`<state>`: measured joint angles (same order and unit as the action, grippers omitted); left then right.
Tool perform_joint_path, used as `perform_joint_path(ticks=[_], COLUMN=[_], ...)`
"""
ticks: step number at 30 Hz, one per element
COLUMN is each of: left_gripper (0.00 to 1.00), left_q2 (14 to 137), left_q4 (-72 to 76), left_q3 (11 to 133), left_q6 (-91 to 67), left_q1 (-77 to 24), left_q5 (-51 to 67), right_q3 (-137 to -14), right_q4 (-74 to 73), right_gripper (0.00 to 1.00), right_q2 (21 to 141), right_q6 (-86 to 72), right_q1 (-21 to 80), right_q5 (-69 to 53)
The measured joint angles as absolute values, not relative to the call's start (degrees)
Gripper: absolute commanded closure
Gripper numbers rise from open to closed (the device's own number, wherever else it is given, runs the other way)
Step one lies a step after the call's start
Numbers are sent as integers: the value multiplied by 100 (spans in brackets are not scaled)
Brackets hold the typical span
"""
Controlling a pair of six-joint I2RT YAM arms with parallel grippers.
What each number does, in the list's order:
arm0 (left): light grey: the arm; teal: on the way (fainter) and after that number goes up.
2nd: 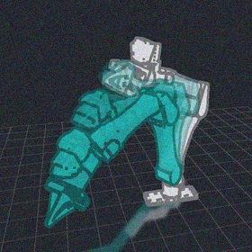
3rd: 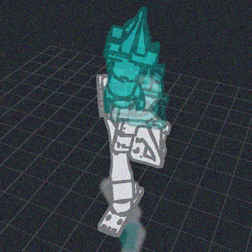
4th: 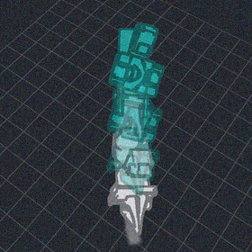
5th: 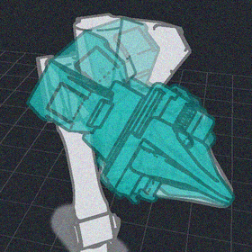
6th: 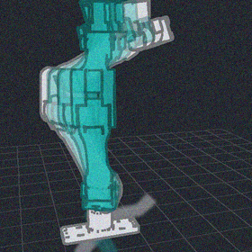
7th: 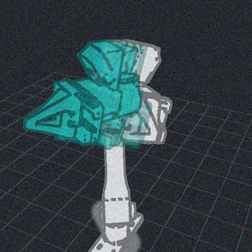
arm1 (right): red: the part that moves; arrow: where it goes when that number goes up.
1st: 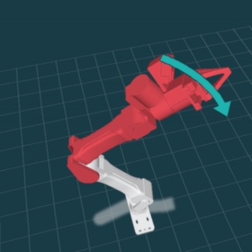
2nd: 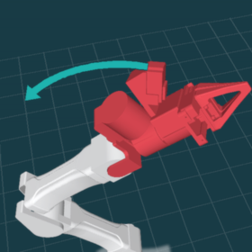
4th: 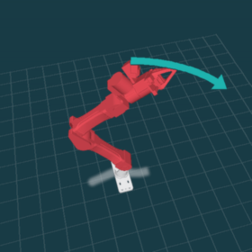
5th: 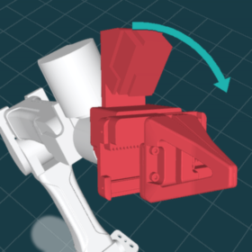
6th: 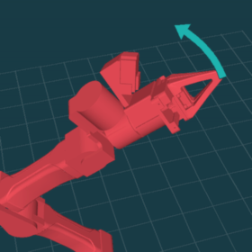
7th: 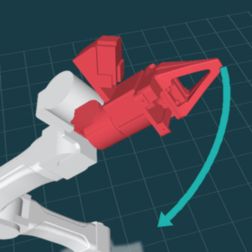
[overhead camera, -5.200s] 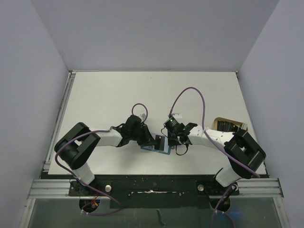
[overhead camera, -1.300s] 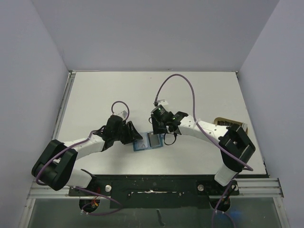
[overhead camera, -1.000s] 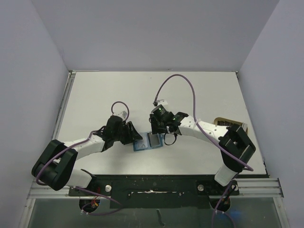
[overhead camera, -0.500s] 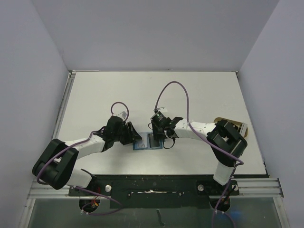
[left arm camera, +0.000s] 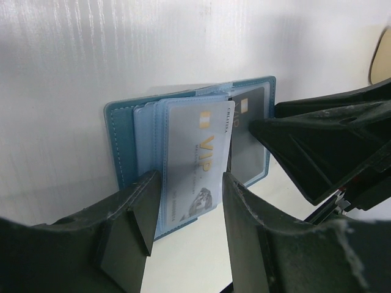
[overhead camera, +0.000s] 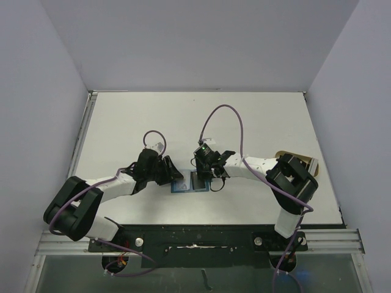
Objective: Put the credit cards into the card holder
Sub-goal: Turn over the card slot in the card holder.
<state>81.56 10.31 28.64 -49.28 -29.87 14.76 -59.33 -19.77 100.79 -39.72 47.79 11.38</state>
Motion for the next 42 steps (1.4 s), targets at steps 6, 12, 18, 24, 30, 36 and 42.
perform_joint_path(ticks=[6, 12, 18, 24, 30, 36, 42], left_gripper=[57, 57, 57, 57, 57, 58, 58], left_q2=[8176, 8178, 8154, 8106, 7999, 7996, 8001], left_q4=[1125, 1293, 1487, 1702, 1841, 1979, 2056], left_q3=[2860, 2858, 2836, 2792, 2792, 2792, 2794], left_q6=[-4976, -5109, -5282, -5470, -5553, -5638, -5666], left_q1=[-2987, -2995, -3013, -3068, -3181, -3277, -3411], left_q5=[1590, 1772, 1935, 2086, 2119, 2132, 2150], right_q3=[-5922, -5920, -5911, -5900, -5878, -5833, -5758], right_q4=[-1962, -1955, -1938, -1883, -1852, -1802, -1715], right_gripper=[60, 60, 60, 60, 60, 59, 59], right_q2=[10079, 10079, 10079, 10077, 10075, 10049, 10001], right_q6=[-3990, -3994, -3994, -4001, -4014, -4018, -4060], right_q1=[4779, 4786, 4790, 4810, 4812, 4812, 4812], right_q5=[1138, 1140, 1142, 1140, 1144, 1144, 1155])
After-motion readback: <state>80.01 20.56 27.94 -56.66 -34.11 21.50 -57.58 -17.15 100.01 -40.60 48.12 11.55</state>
